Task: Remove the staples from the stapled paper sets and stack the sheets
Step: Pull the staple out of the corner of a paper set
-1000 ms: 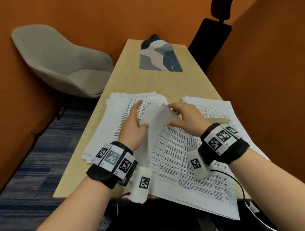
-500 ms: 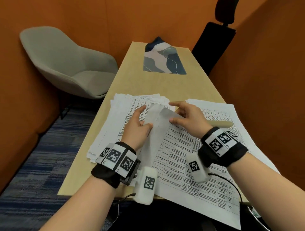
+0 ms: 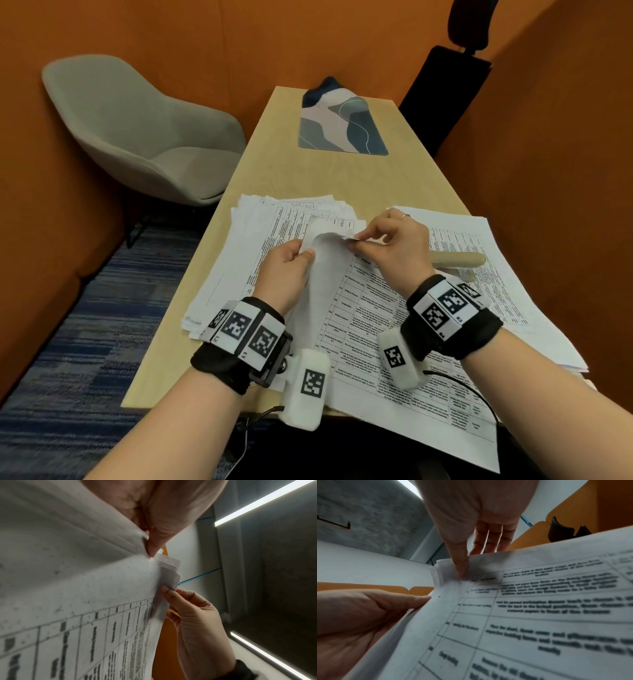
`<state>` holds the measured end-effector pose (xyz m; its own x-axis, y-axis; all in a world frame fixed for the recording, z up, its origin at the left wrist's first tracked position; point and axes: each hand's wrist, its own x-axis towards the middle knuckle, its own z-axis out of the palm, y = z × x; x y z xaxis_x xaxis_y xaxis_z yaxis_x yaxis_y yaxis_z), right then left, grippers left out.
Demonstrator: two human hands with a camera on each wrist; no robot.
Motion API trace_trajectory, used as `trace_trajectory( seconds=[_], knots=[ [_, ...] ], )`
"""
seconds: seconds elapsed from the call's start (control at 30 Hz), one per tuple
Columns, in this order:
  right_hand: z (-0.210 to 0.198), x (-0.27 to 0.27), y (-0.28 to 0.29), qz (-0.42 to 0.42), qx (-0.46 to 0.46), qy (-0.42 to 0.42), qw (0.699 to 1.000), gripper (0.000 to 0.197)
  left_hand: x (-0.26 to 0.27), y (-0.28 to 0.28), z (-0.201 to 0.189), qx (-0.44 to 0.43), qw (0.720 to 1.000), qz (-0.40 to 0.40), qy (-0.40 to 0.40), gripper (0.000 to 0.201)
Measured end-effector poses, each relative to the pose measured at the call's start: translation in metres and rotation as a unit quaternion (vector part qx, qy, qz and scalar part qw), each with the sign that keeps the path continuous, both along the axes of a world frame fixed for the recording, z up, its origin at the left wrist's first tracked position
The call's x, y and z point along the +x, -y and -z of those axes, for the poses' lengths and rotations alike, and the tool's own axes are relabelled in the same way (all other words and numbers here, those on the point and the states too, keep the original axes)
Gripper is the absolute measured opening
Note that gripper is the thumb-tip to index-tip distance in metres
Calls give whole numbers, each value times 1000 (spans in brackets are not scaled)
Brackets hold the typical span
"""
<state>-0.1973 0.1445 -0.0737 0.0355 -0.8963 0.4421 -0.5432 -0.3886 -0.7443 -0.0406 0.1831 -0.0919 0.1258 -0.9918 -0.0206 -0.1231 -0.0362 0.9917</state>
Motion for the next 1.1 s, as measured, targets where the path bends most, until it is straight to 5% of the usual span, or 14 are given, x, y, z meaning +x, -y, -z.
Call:
trace_trajectory(
  seconds=[0.13,0.23,0.4,0.6,0.83,1.0,1.1],
  knots=[
    [4,0,0,-13,-31,1,999,12,2,-1,2,10,1000,7,-23,19],
    [7,0,-1,-26,-74,-10,997,9,2,0,3,20,999,-5,-32,38],
    [13,-1,0,-62,-101,-12,993,5,3,1,5,28,998,-36,-38,18],
    [2,-8,-2,-128,-15,-4,992,20,0,0,3,19,998,-46,-33,19],
    [-5,4,4,-83,97,-26,991,37,-2,-3,-1,7,1000,-17,-17,20],
    [-10,6,2,-72,99,-9,992,19,0,-4,0,-15,999,-10,-36,45],
    [-9,4,0,-59,51,-2,997,19,-1,0,2,-5,998,-22,-50,31]
  ],
)
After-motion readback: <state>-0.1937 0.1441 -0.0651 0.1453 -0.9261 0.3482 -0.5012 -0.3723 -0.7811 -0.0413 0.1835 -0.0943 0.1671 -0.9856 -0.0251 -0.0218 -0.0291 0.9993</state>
